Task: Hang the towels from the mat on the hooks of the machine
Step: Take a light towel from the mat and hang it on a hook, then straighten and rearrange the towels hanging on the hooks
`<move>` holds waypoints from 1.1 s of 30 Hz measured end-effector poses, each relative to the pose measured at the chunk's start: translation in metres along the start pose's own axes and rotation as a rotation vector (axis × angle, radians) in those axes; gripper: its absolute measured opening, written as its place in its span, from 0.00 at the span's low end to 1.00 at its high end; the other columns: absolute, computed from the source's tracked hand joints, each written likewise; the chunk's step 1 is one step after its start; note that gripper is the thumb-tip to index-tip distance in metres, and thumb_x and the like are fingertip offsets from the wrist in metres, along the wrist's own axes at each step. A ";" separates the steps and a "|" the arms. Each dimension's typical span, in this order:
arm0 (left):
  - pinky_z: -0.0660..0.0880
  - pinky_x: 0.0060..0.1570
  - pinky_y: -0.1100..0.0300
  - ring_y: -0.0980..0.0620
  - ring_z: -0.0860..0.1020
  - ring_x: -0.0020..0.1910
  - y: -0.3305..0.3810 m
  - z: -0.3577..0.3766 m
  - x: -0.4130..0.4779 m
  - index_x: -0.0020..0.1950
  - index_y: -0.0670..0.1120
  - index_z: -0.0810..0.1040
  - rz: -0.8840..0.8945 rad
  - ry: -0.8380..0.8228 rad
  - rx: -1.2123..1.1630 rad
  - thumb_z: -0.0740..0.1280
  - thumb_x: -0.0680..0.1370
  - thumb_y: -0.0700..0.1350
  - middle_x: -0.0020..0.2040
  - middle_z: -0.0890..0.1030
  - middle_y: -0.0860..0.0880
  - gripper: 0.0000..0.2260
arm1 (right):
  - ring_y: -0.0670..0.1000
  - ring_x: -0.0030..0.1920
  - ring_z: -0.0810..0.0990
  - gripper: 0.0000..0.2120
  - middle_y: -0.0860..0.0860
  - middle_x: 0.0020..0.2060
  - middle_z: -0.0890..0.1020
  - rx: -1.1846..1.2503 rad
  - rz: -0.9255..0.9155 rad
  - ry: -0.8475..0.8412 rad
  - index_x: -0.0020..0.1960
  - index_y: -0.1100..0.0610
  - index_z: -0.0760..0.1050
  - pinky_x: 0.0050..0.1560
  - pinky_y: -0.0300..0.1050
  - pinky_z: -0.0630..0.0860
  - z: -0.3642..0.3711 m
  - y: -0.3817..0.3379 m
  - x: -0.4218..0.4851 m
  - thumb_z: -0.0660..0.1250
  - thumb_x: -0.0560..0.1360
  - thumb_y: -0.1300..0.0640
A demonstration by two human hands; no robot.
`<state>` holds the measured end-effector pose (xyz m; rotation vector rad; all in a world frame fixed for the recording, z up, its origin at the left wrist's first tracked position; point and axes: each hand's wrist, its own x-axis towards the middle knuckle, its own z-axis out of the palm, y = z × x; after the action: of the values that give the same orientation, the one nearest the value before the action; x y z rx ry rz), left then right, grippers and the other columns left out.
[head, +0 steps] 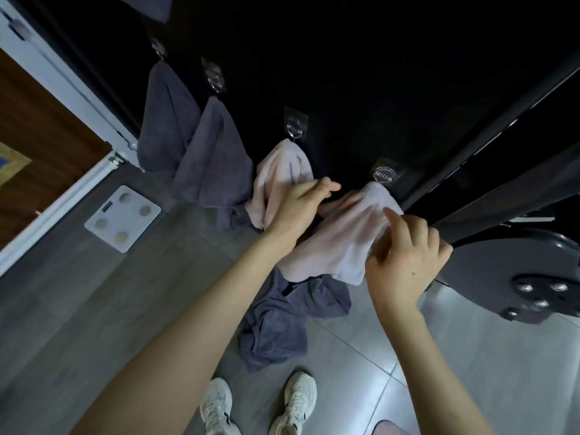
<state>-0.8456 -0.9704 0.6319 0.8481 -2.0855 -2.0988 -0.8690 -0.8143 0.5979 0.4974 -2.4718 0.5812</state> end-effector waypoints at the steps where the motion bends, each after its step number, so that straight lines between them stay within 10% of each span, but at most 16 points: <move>1: 0.68 0.46 0.76 0.68 0.75 0.44 -0.004 -0.006 -0.007 0.55 0.42 0.79 0.029 0.061 -0.008 0.57 0.81 0.45 0.47 0.80 0.55 0.13 | 0.57 0.38 0.72 0.18 0.55 0.41 0.80 0.034 -0.015 0.000 0.52 0.57 0.79 0.43 0.48 0.61 -0.003 -0.001 -0.008 0.61 0.65 0.67; 6: 0.70 0.42 0.70 0.62 0.76 0.37 -0.060 -0.046 -0.055 0.41 0.47 0.81 0.100 0.351 -0.027 0.63 0.79 0.40 0.33 0.80 0.58 0.09 | 0.56 0.35 0.74 0.15 0.53 0.39 0.80 0.204 -0.134 -0.155 0.49 0.57 0.80 0.39 0.48 0.63 -0.003 -0.002 -0.074 0.57 0.70 0.64; 13: 0.66 0.32 0.69 0.57 0.72 0.32 -0.223 -0.095 -0.095 0.36 0.43 0.75 -0.290 0.450 0.130 0.64 0.78 0.39 0.33 0.74 0.48 0.10 | 0.58 0.33 0.76 0.09 0.53 0.33 0.78 0.255 -0.057 -0.606 0.41 0.58 0.78 0.32 0.46 0.71 0.060 0.016 -0.211 0.66 0.64 0.68; 21: 0.72 0.43 0.53 0.47 0.75 0.40 -0.437 -0.129 -0.104 0.40 0.40 0.77 -0.540 0.395 0.369 0.65 0.76 0.40 0.39 0.79 0.41 0.06 | 0.56 0.52 0.79 0.12 0.53 0.49 0.83 0.118 0.669 -1.131 0.56 0.55 0.77 0.46 0.43 0.72 0.177 0.039 -0.357 0.66 0.75 0.53; 33: 0.66 0.35 0.73 0.57 0.74 0.38 -0.651 -0.139 -0.042 0.43 0.46 0.77 -0.445 0.332 0.403 0.65 0.75 0.36 0.38 0.76 0.55 0.05 | 0.61 0.58 0.75 0.27 0.58 0.58 0.78 -0.150 0.916 -1.254 0.63 0.57 0.70 0.57 0.52 0.73 0.374 0.120 -0.523 0.66 0.71 0.41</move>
<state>-0.5373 -1.0265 0.0427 1.7169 -2.3160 -1.5392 -0.6726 -0.7842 -0.0251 -0.6255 -3.8947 0.4328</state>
